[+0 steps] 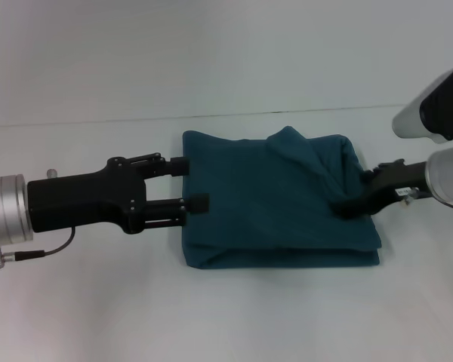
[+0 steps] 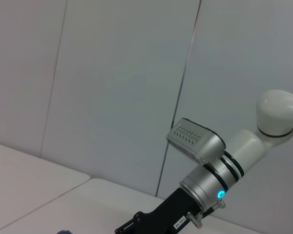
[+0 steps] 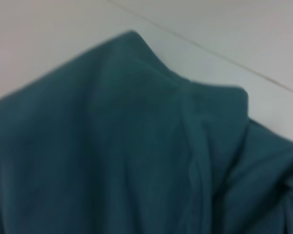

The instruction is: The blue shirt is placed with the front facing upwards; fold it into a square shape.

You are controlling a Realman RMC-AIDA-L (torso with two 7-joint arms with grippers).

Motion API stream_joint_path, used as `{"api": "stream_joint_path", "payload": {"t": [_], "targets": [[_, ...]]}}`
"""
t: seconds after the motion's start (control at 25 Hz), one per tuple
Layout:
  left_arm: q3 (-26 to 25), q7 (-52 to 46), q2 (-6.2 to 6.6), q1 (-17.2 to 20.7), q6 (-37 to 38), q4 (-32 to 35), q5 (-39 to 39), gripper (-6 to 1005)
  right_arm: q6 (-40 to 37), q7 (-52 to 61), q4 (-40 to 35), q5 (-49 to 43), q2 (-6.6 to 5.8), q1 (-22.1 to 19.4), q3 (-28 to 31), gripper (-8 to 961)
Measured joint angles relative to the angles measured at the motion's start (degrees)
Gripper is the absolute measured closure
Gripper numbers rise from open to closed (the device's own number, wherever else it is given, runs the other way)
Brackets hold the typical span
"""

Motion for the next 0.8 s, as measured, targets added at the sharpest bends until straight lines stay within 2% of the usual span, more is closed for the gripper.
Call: {"api": "stream_joint_path", "payload": {"t": [0.28,0.48,0.64,0.8], "targets": [[0.0,0.0,-0.13,0.2,0.0,-0.1,0.1,206,0.2,2.2,-1.0,-2.3,-0.32,-1.7,1.2,11],[0.1,0.0,-0.36,0.2,-0.2,-0.1,0.1,205,0.1,2.2,-4.9,-0.5,0.08,-1.9,3.6,12],[0.1,0.0,-0.37,0.2,-0.7,-0.1,-0.1,205,-0.9,2.2,-6.6,4.7,0.07,-0.3,3.0,12],[-1.0,0.0,-0.37,0.2,-0.8,-0.1,-0.3,205,-0.6,2.2,-4.6,6.7,0.19,2.6,2.8,27]]}}
